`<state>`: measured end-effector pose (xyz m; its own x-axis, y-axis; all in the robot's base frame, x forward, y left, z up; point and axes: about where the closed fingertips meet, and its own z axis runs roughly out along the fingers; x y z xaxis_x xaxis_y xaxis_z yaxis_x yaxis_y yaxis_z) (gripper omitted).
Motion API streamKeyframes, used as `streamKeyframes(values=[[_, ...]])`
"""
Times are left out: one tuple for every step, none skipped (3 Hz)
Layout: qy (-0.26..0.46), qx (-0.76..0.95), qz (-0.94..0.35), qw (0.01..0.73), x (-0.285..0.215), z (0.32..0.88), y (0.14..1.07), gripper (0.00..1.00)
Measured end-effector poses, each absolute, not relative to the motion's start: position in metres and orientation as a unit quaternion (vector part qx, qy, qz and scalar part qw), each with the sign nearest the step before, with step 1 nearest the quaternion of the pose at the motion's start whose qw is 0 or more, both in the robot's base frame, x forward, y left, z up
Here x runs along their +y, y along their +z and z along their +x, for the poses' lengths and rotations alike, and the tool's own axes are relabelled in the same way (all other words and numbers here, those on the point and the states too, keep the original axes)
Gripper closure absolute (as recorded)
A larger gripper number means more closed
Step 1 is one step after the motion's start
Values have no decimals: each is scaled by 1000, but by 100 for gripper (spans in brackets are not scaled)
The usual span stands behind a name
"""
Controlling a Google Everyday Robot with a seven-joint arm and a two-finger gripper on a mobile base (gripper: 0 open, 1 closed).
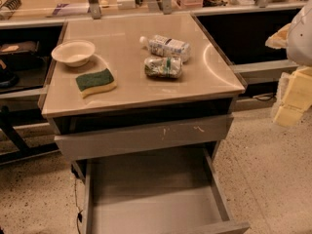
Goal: Place blue plastic bottle into middle drawer
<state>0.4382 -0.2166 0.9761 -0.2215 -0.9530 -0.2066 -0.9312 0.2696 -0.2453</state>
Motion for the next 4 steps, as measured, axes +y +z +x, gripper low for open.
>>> streamKeyframes(values=[[-40, 781, -603, 161, -209, 449, 983, 0], [-53, 774, -611, 158, -188, 475, 997, 0], [-72, 763, -624, 155, -156, 507, 1016, 0], [-77, 751, -637, 157, -108, 540, 1026, 0]])
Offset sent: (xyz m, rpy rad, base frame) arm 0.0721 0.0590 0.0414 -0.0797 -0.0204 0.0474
